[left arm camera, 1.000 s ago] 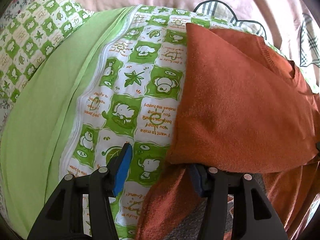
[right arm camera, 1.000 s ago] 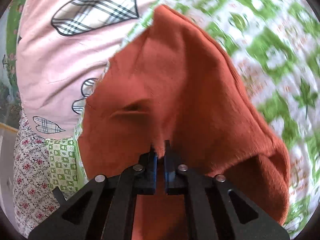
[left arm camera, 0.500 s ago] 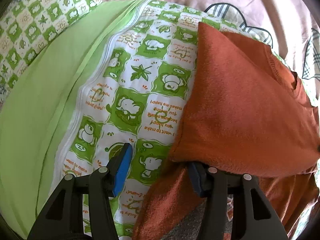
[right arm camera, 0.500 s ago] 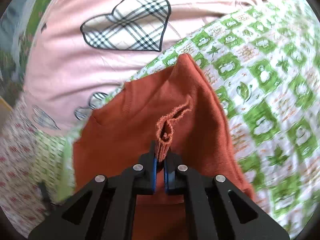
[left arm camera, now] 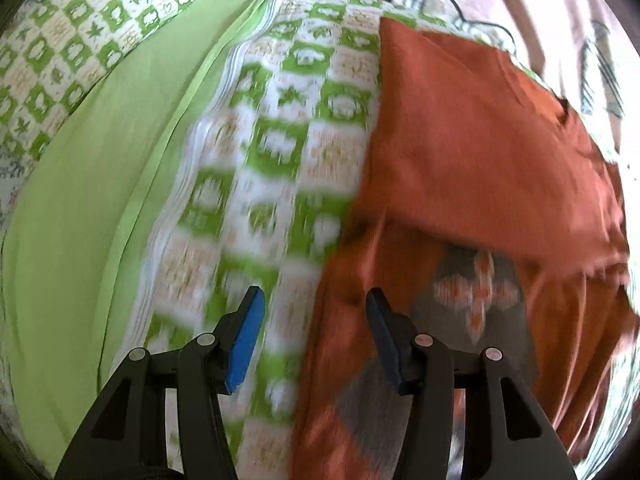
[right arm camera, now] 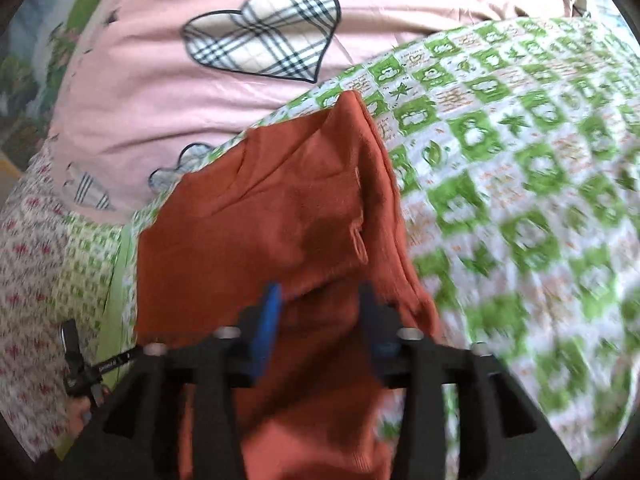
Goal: Fold small clothes
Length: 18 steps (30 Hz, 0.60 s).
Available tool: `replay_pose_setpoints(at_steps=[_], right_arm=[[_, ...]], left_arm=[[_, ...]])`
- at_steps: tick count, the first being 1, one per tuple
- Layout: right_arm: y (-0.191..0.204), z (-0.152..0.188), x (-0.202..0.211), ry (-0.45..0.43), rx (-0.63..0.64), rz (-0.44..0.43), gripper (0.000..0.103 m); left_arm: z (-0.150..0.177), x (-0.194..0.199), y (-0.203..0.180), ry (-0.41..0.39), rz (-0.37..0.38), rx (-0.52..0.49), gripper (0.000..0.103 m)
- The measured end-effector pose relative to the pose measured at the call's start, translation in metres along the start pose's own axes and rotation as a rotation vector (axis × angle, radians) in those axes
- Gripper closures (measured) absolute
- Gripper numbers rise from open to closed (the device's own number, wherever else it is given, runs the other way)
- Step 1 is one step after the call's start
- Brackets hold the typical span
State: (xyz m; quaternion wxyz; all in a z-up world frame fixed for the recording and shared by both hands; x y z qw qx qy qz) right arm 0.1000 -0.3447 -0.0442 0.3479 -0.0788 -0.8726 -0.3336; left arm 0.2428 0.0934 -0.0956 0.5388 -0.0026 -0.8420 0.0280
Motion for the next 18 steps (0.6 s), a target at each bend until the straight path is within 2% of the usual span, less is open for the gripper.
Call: replay_pose_setpoints(at_steps=[6,10,14,16,18], right_arm=[[-0.015,0.063,0.035,0.088,-0.008,-0.014,0.055],[-0.016,0.107,0.039,0.18,0.015,-0.022,0.055],[-0.011,0.15,0.036,0.271,0.006,-0.051,0.055],[-0.006,0.156,0.034,0.254,0.007,-0.061,0.055],[-0.006,0.156,0.029,0.237,-0.061,-0.076,0.055]], left_arm=[[0.069,0.025,0.01,0.061,0.042,-0.076,0.05],[0.12,0.038,0.015,0.132,0.095,-0.105,0.047],[0.158,0.048,0.013,0.166,0.16,-0.121,0.044],[0.172,0.051,0.013,0.166,0.177,-0.145,0.043],[0.181,0.052,0.015,0.173,0.194,-0.163,0.042]])
Point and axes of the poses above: each gripper's, at about its wrist camera, not at the fingertips, and x roughly against the way its jaws point, y to its left, z to its underside, the point moved 9 cm from there along -x, roughly the way its jaws point, and after that the axes turned 3 degrees about -y, right-handed, at the moved point
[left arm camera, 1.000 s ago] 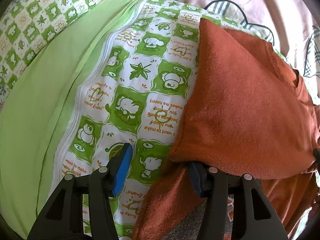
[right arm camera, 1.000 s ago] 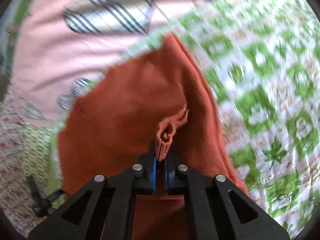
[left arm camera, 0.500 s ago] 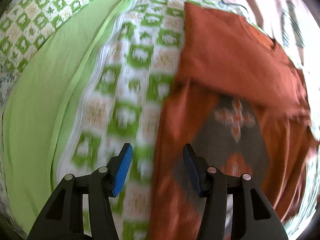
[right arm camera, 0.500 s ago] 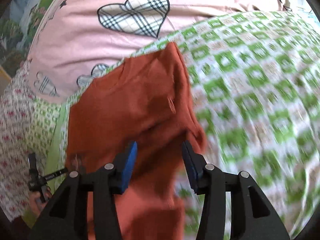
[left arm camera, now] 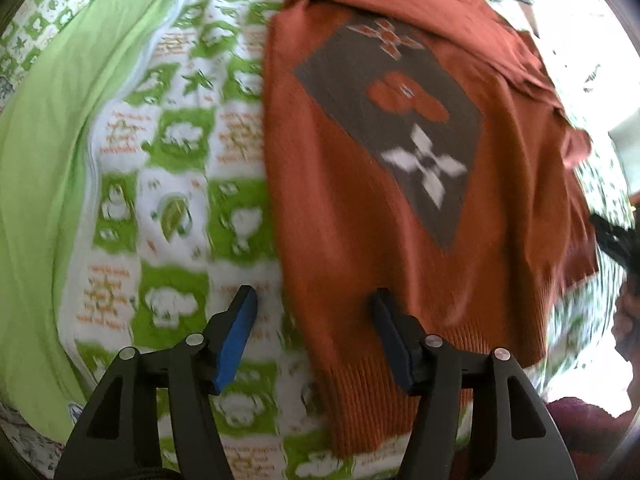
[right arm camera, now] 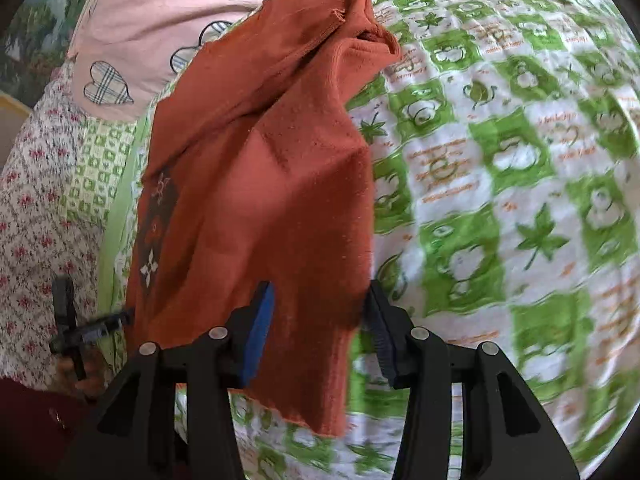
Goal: Fold small clothes
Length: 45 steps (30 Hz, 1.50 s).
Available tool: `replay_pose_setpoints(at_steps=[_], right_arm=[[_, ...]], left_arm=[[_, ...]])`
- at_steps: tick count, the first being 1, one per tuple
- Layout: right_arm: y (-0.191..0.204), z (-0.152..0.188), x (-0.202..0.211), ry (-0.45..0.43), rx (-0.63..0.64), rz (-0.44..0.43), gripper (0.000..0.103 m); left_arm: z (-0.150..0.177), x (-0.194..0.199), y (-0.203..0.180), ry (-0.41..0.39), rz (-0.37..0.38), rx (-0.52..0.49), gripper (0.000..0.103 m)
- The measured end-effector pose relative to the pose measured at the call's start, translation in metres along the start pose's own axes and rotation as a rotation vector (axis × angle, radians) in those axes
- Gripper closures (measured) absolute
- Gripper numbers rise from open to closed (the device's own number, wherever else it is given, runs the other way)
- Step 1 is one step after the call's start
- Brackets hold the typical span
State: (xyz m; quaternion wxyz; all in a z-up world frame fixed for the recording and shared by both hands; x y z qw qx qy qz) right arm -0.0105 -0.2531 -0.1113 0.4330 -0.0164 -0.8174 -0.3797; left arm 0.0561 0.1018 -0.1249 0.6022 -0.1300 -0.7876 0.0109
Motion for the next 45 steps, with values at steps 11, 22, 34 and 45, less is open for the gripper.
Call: replay_pose_setpoints(at_steps=[11,22,34,45], right_arm=[[-0.025,0.043,0.047,0.04,-0.105,-0.032,0.094],[-0.02,0.055,0.033,0.107,-0.11,-0.056,0.087],[0.005,0.024,0.067,-0.039,-0.181,-0.194,0.092],[0.046,-0.093,0.082,-0.227,-0.123,-0.336,0.092]], left_arm=[[0.012,0.004,-0.026,0.021,0.076,-0.01,0.096],[0.035,0.008,-0.013,0.064,0.224,0.09,0.097],[-0.01,0.066,-0.017,-0.115,0.238,0.049,0.1],[-0.142,0.117,-0.019,-0.378,0.274,0.109,0.1]])
Point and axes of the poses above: each gripper's, at about its wrist camera, not at the fingertips, and x roughly against the way its jaws point, y to its left, z to its underside, the point moved 9 cm from there along -x, roughly the way its jaws point, and after that the axes turned 3 degrees about -y, right-handed, at the moved point
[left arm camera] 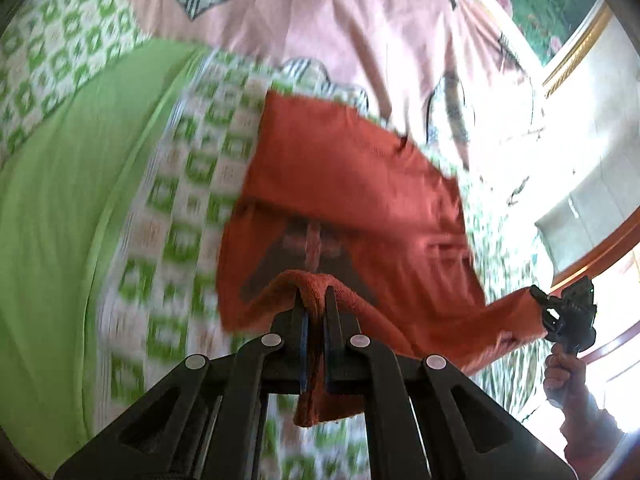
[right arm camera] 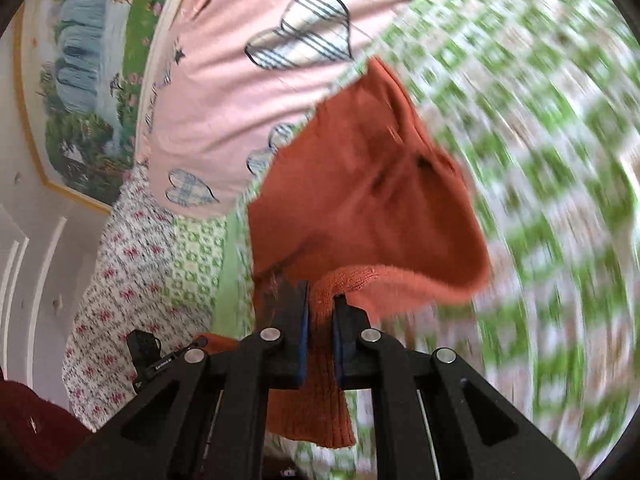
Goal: Fold small clothes
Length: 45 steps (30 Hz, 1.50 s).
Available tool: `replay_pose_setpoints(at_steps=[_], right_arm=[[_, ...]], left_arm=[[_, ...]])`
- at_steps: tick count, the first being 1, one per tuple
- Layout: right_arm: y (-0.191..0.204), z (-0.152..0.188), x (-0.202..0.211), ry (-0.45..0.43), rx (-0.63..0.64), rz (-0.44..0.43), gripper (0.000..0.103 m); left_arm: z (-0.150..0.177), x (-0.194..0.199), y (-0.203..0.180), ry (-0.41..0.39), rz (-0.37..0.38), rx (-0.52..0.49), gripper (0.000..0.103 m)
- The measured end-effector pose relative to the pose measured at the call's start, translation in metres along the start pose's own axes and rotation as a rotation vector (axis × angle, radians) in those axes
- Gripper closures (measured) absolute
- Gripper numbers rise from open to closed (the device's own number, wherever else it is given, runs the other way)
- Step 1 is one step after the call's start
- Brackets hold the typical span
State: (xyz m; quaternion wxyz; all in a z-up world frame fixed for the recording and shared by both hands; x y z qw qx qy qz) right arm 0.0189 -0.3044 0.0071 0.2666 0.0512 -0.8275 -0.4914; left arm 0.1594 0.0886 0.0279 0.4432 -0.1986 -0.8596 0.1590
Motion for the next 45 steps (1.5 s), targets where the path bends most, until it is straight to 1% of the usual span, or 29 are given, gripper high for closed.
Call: replay_pose_setpoints(at_steps=[4,6,8,10,13,16,18,23,26,28,29,30,31,32,33,34,35,36,37,39,40,41,42,43,44,45], right_arm=[[0.008,-0.043,-0.029,-0.024,0.04,-0.019,0.092],[0.008,-0.064,-0.046,-0.026,0.065,-0.013,0.092],[0.003,-0.085,-0.063,-0.035,0.074,0.002,0.092],[-0.009,-0.107,-0.076,-0.05,0.057,0.021,0.092],[-0.02,-0.132,-0.091,-0.068,0.034,0.042,0.092],[-0.033,-0.155,-0.109,-0.066,0.01,0.066,0.092],[-0.039,-0.163,-0.121,-0.057,0.005,0.085,0.092],[-0.064,-0.171,-0.148,-0.015,-0.01,0.154,0.092],[-0.076,-0.17,-0.16,0.001,-0.027,0.166,0.091],[-0.078,-0.17,-0.163,-0.002,-0.041,0.146,0.091],[-0.077,-0.172,-0.163,-0.011,-0.059,0.121,0.088],[-0.077,-0.173,-0.16,-0.02,-0.07,0.111,0.086],[-0.077,-0.175,-0.154,-0.034,-0.077,0.112,0.085],[-0.077,-0.177,-0.144,-0.06,-0.083,0.118,0.084],[-0.075,-0.179,-0.13,-0.096,-0.08,0.138,0.082],[-0.072,-0.18,-0.119,-0.123,-0.07,0.148,0.079],[-0.067,-0.176,-0.108,-0.147,-0.05,0.159,0.078],[-0.06,-0.171,-0.101,-0.153,-0.019,0.169,0.078],[-0.05,-0.162,-0.099,-0.139,0.024,0.18,0.078],[-0.025,-0.136,-0.113,-0.058,0.139,0.18,0.078],[-0.016,-0.125,-0.124,-0.014,0.181,0.171,0.078],[-0.002,-0.107,-0.143,0.062,0.239,0.147,0.078],[0.006,-0.095,-0.158,0.112,0.271,0.133,0.078],[0.014,-0.082,-0.177,0.173,0.314,0.122,0.078],[0.017,-0.071,-0.189,0.216,0.338,0.112,0.078],[0.021,-0.058,-0.209,0.294,0.363,0.1,0.078]], left_arm=[[-0.046,-0.022,-0.004,-0.083,-0.02,0.0,0.1],[-0.07,-0.038,-0.002,-0.118,-0.033,0.018,0.1],[-0.088,-0.054,0.002,-0.136,-0.05,0.027,0.1],[-0.109,-0.076,0.005,-0.144,-0.071,0.029,0.1],[-0.134,-0.104,0.009,-0.142,-0.09,0.029,0.1],[-0.152,-0.13,0.015,-0.131,-0.104,0.03,0.1],[-0.16,-0.144,0.02,-0.124,-0.12,0.032,0.1],[-0.168,-0.179,0.038,-0.085,-0.168,0.056,0.1],[-0.163,-0.199,0.05,-0.05,-0.209,0.072,0.099],[-0.16,-0.205,0.055,-0.036,-0.219,0.074,0.097],[-0.158,-0.206,0.057,-0.027,-0.217,0.079,0.095],[-0.155,-0.204,0.058,-0.024,-0.209,0.087,0.092],[-0.152,-0.199,0.058,-0.024,-0.195,0.1,0.084],[-0.149,-0.196,0.057,-0.023,-0.193,0.099,0.079],[-0.142,-0.186,0.052,-0.027,-0.197,0.08,0.069],[-0.134,-0.179,0.046,-0.032,-0.195,0.06,0.063],[-0.128,-0.175,0.04,-0.032,-0.186,0.046,0.062],[-0.119,-0.17,0.029,-0.024,-0.166,0.026,0.06],[-0.107,-0.17,0.015,-0.004,-0.138,0.002,0.06],[-0.09,-0.175,-0.009,0.031,-0.085,-0.028,0.06],[-0.08,-0.185,-0.027,0.066,-0.039,-0.052,0.059],[-0.073,-0.193,-0.038,0.097,-0.018,-0.076,0.059],[-0.067,-0.2,-0.044,0.122,-0.019,-0.096,0.059],[-0.061,-0.214,-0.053,0.156,-0.031,-0.137,0.059],[-0.057,-0.223,-0.058,0.174,-0.035,-0.168,0.058],[-0.053,-0.236,-0.061,0.198,-0.052,-0.202,0.058]])
Point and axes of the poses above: each gripper's, at about its wrist camera, not at the fingertips, and x roughly against the way its jaws point, y to its left, z to its underside, the point moved 9 cm from there along -x, roughly the way its jaws point, and after that the axes turned 3 degrees about -y, right-handed, at the moved point
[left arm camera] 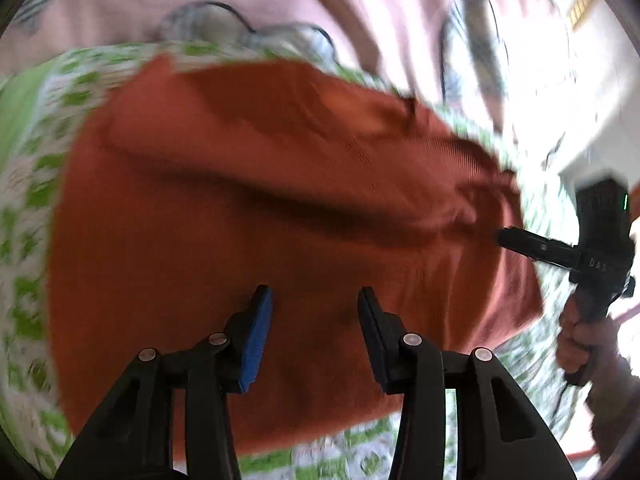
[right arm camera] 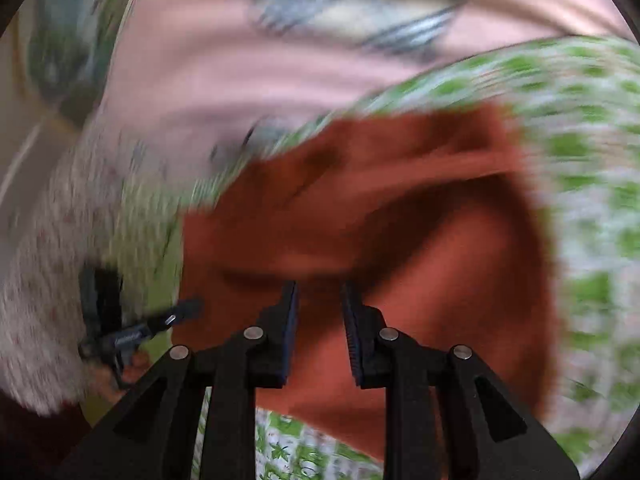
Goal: Fold small clothes
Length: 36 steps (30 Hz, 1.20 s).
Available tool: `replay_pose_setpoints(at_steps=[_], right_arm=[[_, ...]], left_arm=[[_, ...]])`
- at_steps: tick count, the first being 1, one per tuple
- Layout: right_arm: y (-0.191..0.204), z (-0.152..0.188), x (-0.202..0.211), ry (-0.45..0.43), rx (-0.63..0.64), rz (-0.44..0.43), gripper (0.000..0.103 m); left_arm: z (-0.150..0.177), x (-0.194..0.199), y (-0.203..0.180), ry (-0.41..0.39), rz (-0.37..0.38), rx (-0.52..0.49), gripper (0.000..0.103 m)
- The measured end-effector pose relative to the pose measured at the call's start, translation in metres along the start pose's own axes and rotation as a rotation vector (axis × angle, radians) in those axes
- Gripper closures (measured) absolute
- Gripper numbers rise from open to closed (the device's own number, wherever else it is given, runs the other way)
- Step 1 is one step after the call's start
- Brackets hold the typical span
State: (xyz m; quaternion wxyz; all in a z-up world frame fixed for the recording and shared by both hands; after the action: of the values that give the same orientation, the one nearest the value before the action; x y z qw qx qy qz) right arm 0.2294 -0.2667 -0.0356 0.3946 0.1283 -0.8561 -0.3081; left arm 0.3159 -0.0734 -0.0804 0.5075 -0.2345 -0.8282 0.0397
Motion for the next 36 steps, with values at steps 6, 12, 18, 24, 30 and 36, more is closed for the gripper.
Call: replay_pose_setpoints(at_steps=[6,12,18,24,30,36], right_arm=[[-0.025,-0.025,-0.04,0.059,0.08,0.138,0.08],[-0.106,-0.09,0.029,-0.195,-0.086,0.351,0.081],[-0.106,-0.097,0.062,-0.254,-0.073,0.344,0.079],[-0.037,-0.075,0.017,-0.157,0.07,0.158,0.077],[0.006,-0.045,-0.064,0.086,0.199,0.094,0.077],[-0.053,-0.066,-0.024,-0.062,-0.001,0.231,0.077]], left_arm=[[-0.043,-0.017,0.031,-0.017,-0.055,-0.011,0.061],[-0.088,0.001,0.083,-0.104,-0.144,0.082,0.063],[-0.097,0.039,0.127,-0.234,-0.268,0.222,0.052],[-0.079,0.043,0.082,-0.228,-0.133,0.177,0.052],[-0.076,-0.019,0.064,-0.099,-0.229,0.073,0.048],[-0.071,-0.005,0.081,-0.124,-0.246,0.141,0.05]])
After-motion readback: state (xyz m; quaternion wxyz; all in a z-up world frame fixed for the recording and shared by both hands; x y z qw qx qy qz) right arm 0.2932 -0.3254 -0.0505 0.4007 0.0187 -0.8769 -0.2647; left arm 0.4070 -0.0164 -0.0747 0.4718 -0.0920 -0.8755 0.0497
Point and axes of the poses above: each gripper's, at about its wrist camera, not at the fingertips, and x roughly against the way its jaws point, y to its left, z to its underside, the point moved 9 cm from there along -x, roughly the way its jaws point, and after that the axes turned 3 degrees about -y, right-handed, at the moved point
